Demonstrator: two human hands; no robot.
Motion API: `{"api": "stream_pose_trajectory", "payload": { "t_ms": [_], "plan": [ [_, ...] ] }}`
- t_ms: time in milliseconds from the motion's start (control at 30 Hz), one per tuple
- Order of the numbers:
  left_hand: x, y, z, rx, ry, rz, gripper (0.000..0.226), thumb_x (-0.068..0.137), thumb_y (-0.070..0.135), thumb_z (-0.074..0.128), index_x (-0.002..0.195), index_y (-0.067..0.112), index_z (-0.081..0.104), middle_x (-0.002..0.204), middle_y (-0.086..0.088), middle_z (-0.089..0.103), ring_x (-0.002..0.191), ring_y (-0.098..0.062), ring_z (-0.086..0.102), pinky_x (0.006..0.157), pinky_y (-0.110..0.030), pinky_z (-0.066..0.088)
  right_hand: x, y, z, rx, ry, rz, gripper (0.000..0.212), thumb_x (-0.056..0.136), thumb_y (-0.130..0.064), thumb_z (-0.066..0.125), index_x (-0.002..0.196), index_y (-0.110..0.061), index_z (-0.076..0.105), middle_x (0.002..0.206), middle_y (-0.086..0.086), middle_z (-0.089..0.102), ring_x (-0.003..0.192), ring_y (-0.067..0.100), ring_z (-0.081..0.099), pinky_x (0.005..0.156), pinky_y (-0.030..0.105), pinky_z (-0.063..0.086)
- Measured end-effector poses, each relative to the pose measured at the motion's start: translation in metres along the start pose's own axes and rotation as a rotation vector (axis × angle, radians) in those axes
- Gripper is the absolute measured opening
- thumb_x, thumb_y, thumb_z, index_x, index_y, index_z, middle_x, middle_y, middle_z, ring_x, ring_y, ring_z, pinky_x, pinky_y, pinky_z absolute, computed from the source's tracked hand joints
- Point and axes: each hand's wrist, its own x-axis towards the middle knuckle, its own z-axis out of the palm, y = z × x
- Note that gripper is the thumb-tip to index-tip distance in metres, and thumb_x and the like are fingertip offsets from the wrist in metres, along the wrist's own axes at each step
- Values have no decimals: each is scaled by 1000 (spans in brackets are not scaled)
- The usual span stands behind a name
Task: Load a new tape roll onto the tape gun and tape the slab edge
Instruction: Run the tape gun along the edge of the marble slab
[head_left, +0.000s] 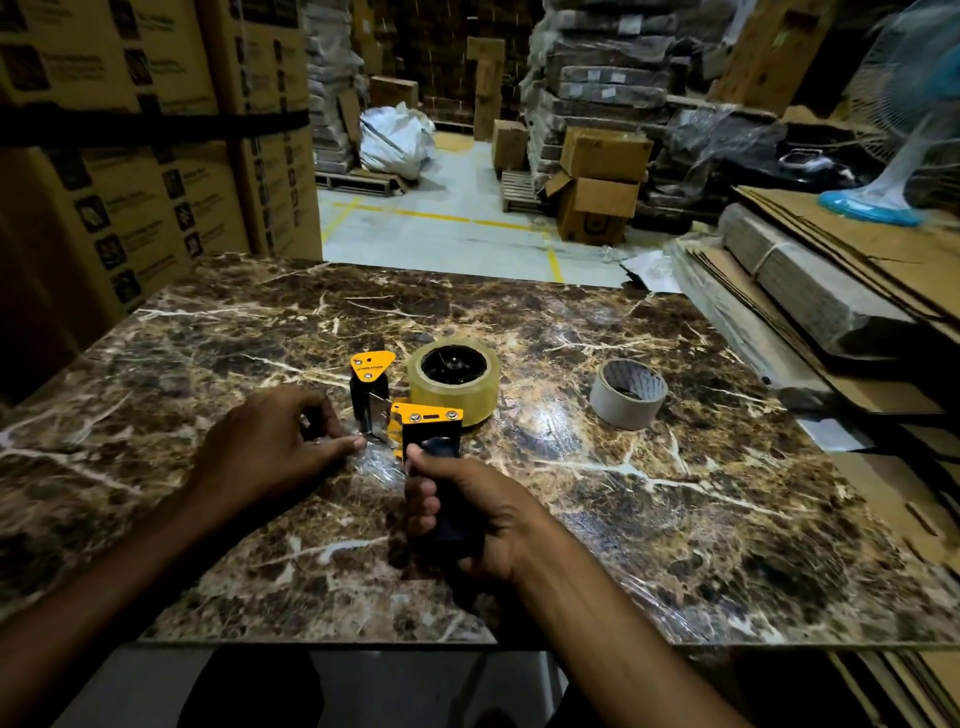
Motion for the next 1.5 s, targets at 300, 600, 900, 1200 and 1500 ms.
{"api": "stream_pose_trajectory", "payload": {
  "t_ms": [300, 600, 900, 1200, 1500],
  "plan": [
    [8, -4, 12, -46, -4, 20, 28, 78, 49, 87, 70, 31, 68, 70, 15, 68, 66, -5, 65, 58, -25, 42, 3, -3, -1, 1, -28, 3, 31, 100, -32, 56, 76, -13, 54, 52, -1, 42, 39, 11, 39, 40, 18, 33],
    [52, -37, 4, -18, 54, 362, 17, 87, 31, 83, 79, 26, 68, 69, 11, 63, 59, -10, 58, 57, -32, 47, 8, -15, -9, -46, -64, -110, 24, 91, -32, 64, 80, -14, 53, 54, 0, 42, 39, 10, 40, 41, 17, 34],
    [62, -66, 3, 215, -95, 826, 26, 100, 40, 59, 112, 29, 80, 100, 7, 78, 80, -25, 74, 62, -38, 59, 4, -12, -18, -82, -21, -171, 26, 83, -29, 72, 83, -11, 53, 57, 3, 41, 41, 12, 40, 41, 21, 33],
    [29, -62, -11, 406, -314, 705, 62, 100, 75, 33, 155, 49, 45, 130, 12, 63, 114, -12, 57, 80, -38, 50, 1, -12, -21, -147, 40, -106, 34, 97, -40, 63, 82, -11, 55, 57, 3, 43, 41, 14, 40, 40, 22, 33],
    [15, -56, -10, 313, -545, 502, 92, 83, 94, -4, 162, 53, 20, 172, 24, 13, 161, -10, 15, 124, -38, 17, -13, -15, -24, -159, 40, -120, 15, 100, -12, 62, 88, -2, 59, 72, 14, 64, 49, 17, 56, 43, 24, 48]
  ]
}}
